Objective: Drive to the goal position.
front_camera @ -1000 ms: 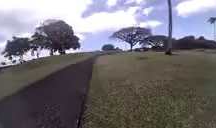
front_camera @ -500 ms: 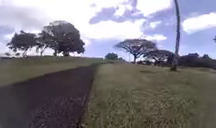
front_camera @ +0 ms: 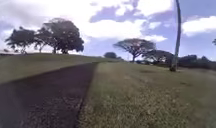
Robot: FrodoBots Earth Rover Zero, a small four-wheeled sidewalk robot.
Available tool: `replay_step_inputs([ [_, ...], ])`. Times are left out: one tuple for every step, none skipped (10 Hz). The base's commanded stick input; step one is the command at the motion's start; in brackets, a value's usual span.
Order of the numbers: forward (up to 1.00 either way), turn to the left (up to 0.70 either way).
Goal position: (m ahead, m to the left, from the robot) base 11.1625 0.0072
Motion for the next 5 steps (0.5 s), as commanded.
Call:
replay_step_inputs([
  [0.00,0.00],
  [0.00,0.00],
  [0.00,0.00],
  [0.00,0.00],
  [0.00,0.00],
])
